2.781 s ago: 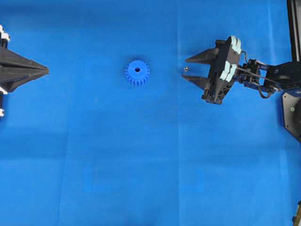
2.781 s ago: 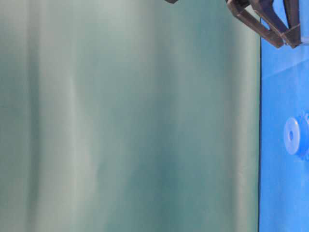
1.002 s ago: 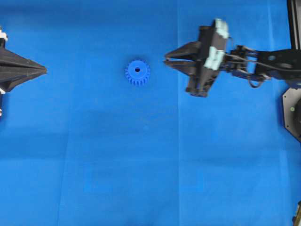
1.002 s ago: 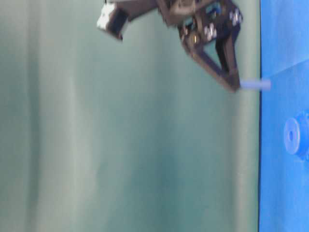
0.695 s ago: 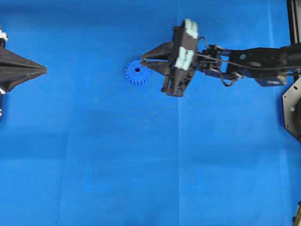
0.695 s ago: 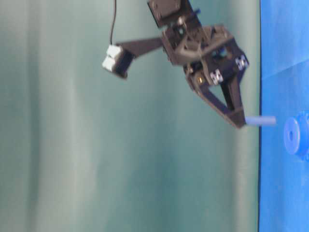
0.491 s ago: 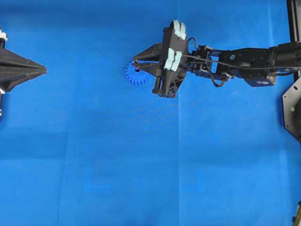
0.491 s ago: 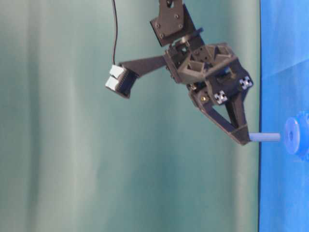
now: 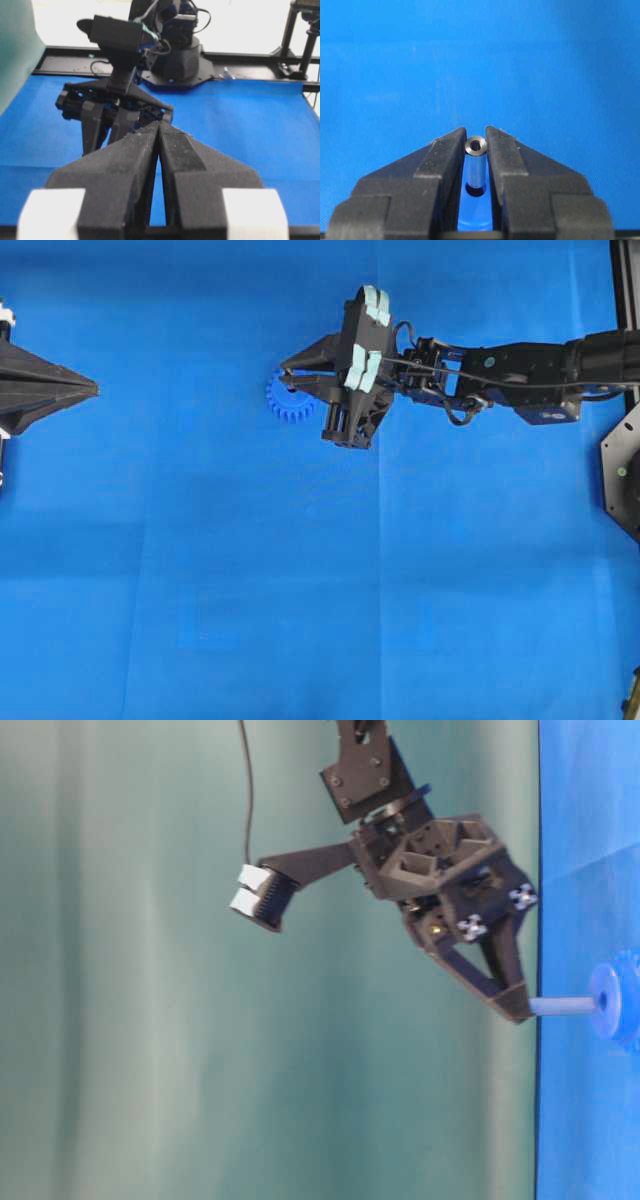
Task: Insert the shaft placed at a random location into the center hole of the small gear at another random location.
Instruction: 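Lower the shaft into the gear hole and open the right gripper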
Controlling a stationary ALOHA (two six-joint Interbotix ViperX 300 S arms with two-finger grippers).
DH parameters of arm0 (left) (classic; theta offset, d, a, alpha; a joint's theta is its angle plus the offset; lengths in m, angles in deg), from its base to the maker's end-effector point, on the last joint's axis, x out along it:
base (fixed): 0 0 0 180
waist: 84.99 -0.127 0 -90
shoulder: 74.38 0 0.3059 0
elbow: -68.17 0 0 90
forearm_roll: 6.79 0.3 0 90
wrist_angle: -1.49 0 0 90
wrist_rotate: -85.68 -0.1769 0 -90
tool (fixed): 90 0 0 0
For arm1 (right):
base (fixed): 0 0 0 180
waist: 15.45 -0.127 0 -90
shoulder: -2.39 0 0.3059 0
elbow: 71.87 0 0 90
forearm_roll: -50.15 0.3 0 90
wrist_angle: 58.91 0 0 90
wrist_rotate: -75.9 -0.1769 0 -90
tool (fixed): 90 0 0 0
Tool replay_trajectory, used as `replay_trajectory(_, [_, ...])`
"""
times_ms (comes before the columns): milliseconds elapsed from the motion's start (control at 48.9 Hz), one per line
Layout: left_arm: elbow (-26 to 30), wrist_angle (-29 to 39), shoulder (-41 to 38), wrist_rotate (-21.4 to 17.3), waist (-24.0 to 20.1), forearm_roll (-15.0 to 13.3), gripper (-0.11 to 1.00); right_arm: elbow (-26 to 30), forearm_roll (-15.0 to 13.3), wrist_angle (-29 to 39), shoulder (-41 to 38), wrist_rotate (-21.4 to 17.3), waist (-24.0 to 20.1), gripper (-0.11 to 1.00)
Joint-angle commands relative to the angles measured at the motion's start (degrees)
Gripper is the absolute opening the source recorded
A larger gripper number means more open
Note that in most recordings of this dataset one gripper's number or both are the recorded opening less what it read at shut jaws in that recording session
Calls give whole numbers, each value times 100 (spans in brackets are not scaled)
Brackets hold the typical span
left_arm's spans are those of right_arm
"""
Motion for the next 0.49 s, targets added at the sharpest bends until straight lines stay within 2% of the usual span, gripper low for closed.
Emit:
replay_trajectory(0, [53,-26,-9,9,-18,9,0,26,9,-141,0,0,-9,3])
replay_trajectory(470, [53,-26,-9,18,-44,0,0,-18,9,-246,-105,9,-9,3])
